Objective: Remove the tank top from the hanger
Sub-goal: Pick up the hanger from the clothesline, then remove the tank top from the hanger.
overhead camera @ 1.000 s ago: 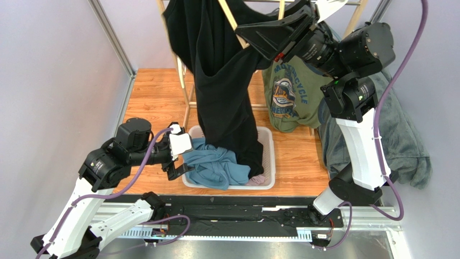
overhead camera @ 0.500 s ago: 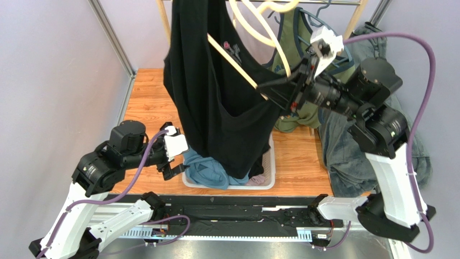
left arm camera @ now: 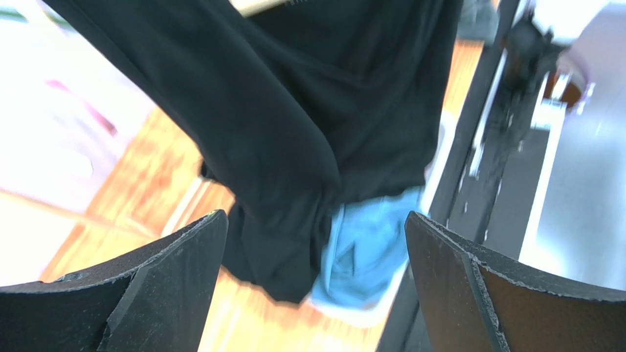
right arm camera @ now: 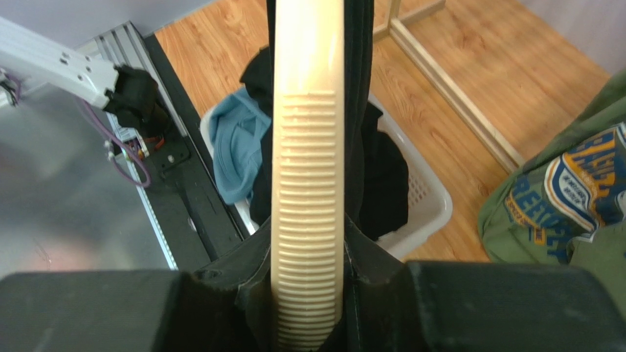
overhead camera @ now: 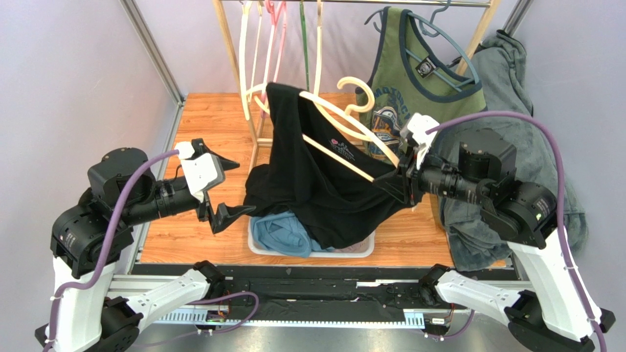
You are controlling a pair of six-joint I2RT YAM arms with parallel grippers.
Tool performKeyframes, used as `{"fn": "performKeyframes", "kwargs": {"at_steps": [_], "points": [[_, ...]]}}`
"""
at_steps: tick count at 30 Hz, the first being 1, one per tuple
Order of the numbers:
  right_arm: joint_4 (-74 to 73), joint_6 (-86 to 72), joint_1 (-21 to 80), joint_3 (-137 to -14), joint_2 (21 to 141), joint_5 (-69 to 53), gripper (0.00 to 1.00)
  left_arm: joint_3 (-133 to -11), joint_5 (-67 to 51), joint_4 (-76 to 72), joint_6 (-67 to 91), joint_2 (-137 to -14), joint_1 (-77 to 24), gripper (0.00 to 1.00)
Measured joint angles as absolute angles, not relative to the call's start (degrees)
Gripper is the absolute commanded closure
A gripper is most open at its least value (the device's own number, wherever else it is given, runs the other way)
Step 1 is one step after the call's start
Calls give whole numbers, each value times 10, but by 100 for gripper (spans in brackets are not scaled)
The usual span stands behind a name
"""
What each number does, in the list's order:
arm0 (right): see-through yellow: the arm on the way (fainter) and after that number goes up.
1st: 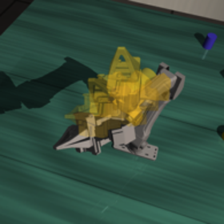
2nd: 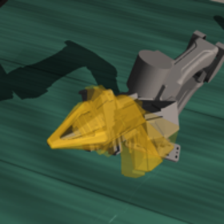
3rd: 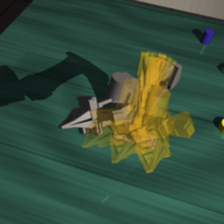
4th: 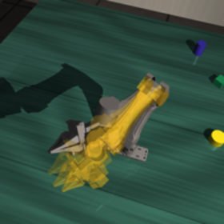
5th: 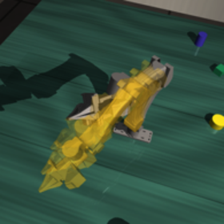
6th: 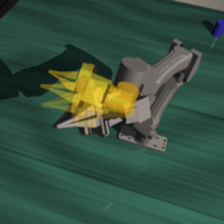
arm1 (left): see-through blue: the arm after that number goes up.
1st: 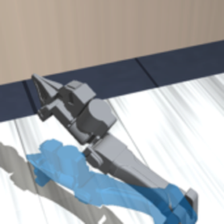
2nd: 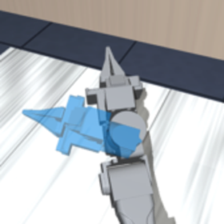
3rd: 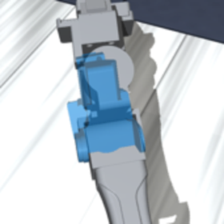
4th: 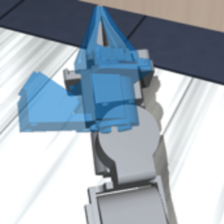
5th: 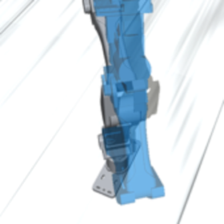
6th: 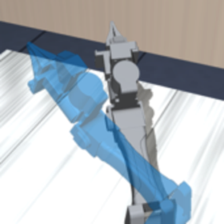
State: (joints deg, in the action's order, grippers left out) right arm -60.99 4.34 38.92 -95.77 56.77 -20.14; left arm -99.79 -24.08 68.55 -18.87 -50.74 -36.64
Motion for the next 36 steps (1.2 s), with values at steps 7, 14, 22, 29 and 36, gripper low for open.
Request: {"fn": "performKeyframes", "kwargs": {"at_steps": [7,14,22,29,36], "points": [[-620,59,409,-887,518,-176,100,-956,-268,572,-107,-506,-366,1],[-618,59,428,-861,501,-170,100,-943,-265,505,-18,-560,-366,1],[-619,58,473,-850,506,-146,100,-943,-222,477,21,-627,-366,5],[-619,58,493,-851,518,-131,100,-943,-199,474,33,-616,-364,39],[-619,57,499,-851,522,-120,100,-943,-203,472,41,-609,-363,77]]}}
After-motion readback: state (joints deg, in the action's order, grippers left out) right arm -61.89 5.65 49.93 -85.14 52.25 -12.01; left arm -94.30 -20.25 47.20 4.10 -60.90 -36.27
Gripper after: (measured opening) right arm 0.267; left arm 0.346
